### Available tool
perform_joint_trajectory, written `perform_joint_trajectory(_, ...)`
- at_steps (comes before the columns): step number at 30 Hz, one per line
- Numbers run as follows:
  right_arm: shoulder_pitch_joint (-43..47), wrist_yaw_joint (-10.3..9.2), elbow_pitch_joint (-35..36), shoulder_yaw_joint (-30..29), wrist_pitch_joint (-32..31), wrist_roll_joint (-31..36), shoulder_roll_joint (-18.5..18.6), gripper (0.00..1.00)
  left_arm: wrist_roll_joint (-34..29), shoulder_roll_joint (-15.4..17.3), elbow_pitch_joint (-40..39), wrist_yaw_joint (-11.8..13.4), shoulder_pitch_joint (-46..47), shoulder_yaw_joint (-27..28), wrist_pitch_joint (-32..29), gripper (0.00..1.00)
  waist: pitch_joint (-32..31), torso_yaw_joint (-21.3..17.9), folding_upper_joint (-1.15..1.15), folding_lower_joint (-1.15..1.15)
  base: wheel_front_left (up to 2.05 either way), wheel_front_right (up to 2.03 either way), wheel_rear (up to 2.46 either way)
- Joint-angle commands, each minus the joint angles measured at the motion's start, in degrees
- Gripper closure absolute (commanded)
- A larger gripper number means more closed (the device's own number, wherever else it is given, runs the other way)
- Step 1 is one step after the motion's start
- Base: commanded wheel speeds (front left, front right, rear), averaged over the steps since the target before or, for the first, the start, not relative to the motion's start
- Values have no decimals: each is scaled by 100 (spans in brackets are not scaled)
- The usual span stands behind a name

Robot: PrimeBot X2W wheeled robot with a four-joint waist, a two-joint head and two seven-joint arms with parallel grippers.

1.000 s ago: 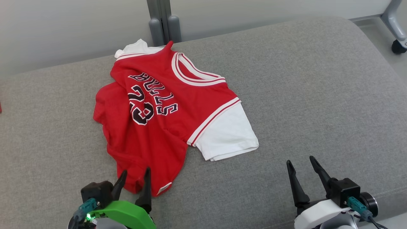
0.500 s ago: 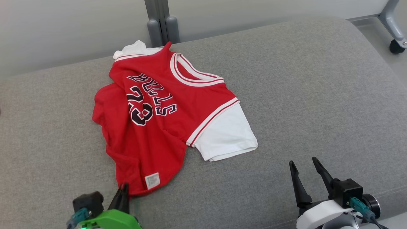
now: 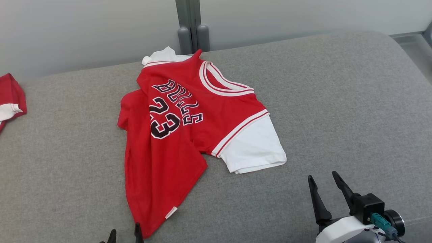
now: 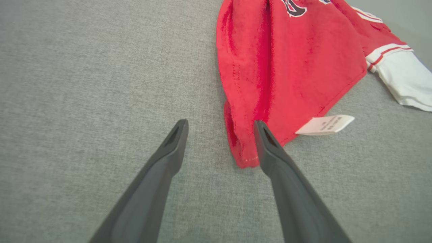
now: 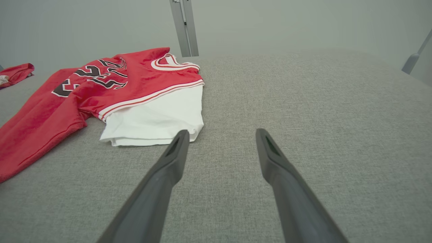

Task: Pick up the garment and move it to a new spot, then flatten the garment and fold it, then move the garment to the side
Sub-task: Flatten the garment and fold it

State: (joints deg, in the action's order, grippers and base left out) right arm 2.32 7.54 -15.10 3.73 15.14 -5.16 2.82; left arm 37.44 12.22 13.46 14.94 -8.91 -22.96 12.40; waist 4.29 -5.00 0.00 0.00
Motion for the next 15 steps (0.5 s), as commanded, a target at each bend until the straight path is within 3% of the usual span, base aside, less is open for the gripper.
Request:
perform_joint_trajectory(1, 99, -10, 0, -38, 0, 71, 13, 0, -188, 11, 12, 99, -84, 77, 134, 0, -132, 80, 0, 0, 0, 0, 0)
perform_joint_trajectory(3, 114, -10, 28, -83, 0, 121, 12, 0, -340, -53, -54, 170, -116, 242, 246, 0, -210, 115, 0, 0, 0, 0, 0)
perform_joint_trajectory(10, 184, -9, 287, -310, 0, 289, 9, 0, -1695, -311, -895, -178, -189, 1057, 279, 0, -449, 235, 0, 0, 0, 0, 0)
perform_joint_trajectory(15, 205, -10, 466, -297, 0, 401, 12, 0, -2223, -641, -1146, -714, -352, 1591, 280, 0, -573, 271, 0, 0, 0, 0, 0)
